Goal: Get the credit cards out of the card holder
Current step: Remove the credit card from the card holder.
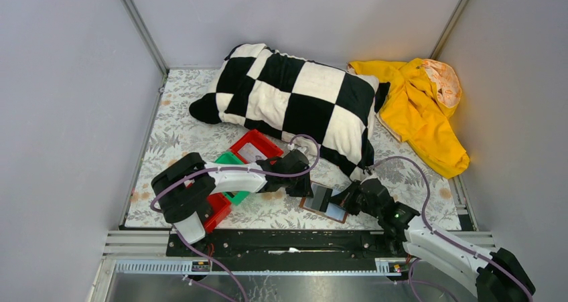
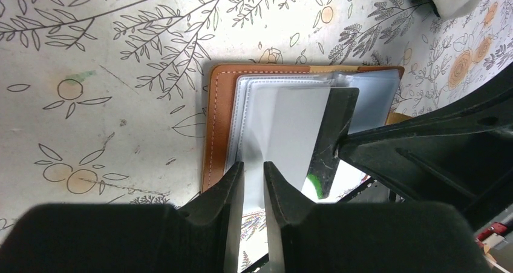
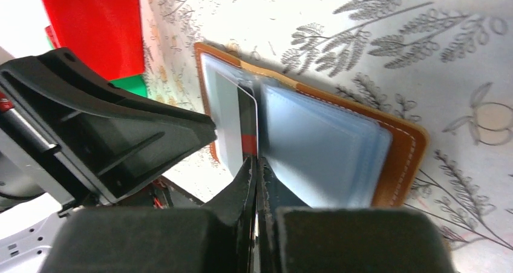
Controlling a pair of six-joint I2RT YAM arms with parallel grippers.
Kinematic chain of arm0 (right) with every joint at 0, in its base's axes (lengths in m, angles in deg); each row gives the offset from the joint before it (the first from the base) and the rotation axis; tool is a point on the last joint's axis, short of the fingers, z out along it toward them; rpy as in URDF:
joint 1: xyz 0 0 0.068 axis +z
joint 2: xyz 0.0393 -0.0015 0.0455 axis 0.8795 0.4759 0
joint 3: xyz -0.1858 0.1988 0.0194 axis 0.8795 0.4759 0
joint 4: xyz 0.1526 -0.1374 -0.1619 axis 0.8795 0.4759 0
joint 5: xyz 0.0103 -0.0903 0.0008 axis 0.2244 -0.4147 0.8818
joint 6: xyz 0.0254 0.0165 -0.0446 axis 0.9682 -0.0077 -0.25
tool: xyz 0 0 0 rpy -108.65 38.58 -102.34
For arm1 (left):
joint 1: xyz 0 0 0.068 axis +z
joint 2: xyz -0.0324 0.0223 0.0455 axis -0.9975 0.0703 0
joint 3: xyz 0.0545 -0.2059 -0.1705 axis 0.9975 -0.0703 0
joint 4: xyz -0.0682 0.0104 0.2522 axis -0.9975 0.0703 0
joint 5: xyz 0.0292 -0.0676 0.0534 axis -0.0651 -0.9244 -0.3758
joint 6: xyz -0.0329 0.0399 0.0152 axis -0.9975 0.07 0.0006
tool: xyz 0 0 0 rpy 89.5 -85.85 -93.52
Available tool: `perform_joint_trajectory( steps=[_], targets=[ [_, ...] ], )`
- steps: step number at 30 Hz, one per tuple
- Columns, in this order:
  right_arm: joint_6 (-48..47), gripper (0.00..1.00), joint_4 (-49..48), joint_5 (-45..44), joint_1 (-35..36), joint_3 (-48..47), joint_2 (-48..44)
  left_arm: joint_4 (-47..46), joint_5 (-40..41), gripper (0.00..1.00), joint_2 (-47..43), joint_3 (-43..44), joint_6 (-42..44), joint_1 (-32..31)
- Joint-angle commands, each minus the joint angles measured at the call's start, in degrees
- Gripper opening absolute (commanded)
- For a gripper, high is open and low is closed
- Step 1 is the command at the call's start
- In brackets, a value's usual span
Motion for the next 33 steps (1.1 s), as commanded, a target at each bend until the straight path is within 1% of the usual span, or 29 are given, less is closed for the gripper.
perform_joint_trajectory(
  steps=[1, 5, 12, 16, 19, 26, 31, 33],
  targets=[
    [-1.1, 0.00, 6.7, -2.9, -0.2, -0.2, -1.9, 1.6, 1.0, 0.23, 1.7, -0.8, 0.4, 0.5],
    [-1.7, 0.00, 9.7, -3.0, -0.2, -0.5, -4.7, 2.2, 1.4, 0.23, 1.6, -0.6, 0.7, 0.5],
    [-5.2, 0.00, 17.8, -6.7, -0.2, -4.5, -7.5, 3.2, 2.3, 0.23, 1.2, -0.1, 1.3, 0.9],
    [-9.3, 0.00, 23.0, -8.4, -0.2, -9.2, -9.4, 4.6, 2.6, 0.22, 0.7, 0.8, 2.1, 1.0],
    [-11.4, 0.00, 24.8, -7.9, -0.2, -12.3, -8.4, 6.3, 3.3, 0.23, -0.5, 1.9, 3.1, 1.0],
    [-13.8, 0.00, 25.0, -5.1, -0.2, -16.0, -5.6, 15.5, 1.7, 0.35, -2.9, 9.3, 9.0, 1.7],
    [-14.1, 0.00, 24.8, -4.4, -0.2, -19.2, -5.0, 18.6, 1.6, 0.40, -6.7, 11.4, 11.3, 2.3],
    [-14.4, 0.00, 23.9, -3.8, -0.2, -20.4, -4.2, 18.7, 0.0, 0.42, -8.4, 11.2, 12.1, 2.8]
  ],
)
